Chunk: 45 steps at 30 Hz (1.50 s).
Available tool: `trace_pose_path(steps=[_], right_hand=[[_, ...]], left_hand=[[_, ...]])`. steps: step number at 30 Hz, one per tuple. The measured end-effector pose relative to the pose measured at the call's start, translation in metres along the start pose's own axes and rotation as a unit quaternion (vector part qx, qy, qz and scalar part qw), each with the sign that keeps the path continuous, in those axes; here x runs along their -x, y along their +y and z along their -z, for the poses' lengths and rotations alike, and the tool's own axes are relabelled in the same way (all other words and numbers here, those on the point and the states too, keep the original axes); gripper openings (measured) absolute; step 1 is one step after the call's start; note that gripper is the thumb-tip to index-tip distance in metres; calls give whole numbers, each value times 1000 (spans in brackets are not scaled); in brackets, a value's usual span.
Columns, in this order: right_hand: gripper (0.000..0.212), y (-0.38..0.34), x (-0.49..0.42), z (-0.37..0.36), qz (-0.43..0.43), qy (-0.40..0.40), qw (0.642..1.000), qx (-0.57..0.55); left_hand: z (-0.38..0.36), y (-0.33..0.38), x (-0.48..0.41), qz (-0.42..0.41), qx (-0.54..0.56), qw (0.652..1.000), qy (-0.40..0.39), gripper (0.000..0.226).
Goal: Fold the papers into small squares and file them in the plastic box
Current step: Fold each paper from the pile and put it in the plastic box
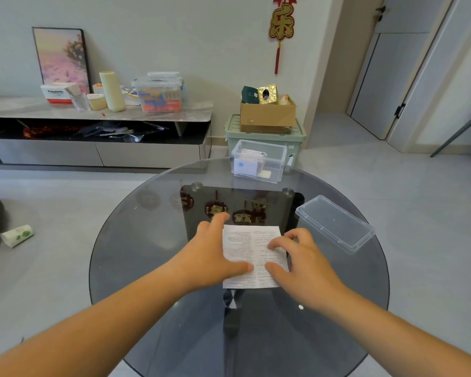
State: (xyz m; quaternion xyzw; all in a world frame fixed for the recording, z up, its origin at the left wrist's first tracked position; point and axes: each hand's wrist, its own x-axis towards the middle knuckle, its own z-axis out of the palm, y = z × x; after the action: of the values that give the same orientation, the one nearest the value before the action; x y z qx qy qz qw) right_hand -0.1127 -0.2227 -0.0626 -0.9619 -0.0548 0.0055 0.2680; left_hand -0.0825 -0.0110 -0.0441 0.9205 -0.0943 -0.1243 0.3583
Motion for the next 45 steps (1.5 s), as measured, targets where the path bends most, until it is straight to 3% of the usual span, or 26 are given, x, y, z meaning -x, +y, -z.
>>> trace_pose_path(steps=[2, 5, 11, 13, 15, 18, 22, 24, 31, 35, 39, 42, 45], right_hand=[[31, 0, 2, -1, 23, 1, 1000, 14], [24, -2, 10, -3, 91, 1, 993, 78], [40, -4, 16, 0, 135, -71, 980, 129], [45, -3, 18, 3, 138, -88, 977, 137], [45, -2, 20, 4, 133, -92, 978, 131], [43, -2, 21, 3, 125, -94, 981, 113], [42, 0, 20, 6, 117, -98, 984, 95], [43, 0, 20, 8, 115, -105, 984, 89], [67, -3, 24, 12, 115, -115, 984, 81], [81, -2, 28, 11, 153, -98, 977, 113], [47, 5, 27, 7, 150, -51, 984, 78], [22, 3, 25, 12, 111, -38, 993, 6], [17, 3, 24, 17, 62, -38, 996, -42]], left_hand=[[-5, -1, 3, -16, -86, 996, -11, 93], [-9, 0, 2, -3, -127, 992, -5, 83], [-9, 6, -4, 25, -148, 989, -12, 83], [-6, 11, -4, 43, -112, 993, -5, 77], [-2, 17, -4, 67, -8, 998, 12, 63], [1, 19, -8, 100, 150, 983, 32, 41], [2, 13, -14, 113, 240, 963, 41, 28], [5, 12, -16, 118, 254, 959, 49, 23], [9, 7, -15, 83, 132, 988, -20, 17], [13, 12, -7, 121, 171, 974, -86, 14], [20, 14, 1, 129, 202, 958, -159, 33], [20, 9, 3, 87, 90, 980, -154, 53], [12, 4, 3, 34, 10, 992, -122, 49]])
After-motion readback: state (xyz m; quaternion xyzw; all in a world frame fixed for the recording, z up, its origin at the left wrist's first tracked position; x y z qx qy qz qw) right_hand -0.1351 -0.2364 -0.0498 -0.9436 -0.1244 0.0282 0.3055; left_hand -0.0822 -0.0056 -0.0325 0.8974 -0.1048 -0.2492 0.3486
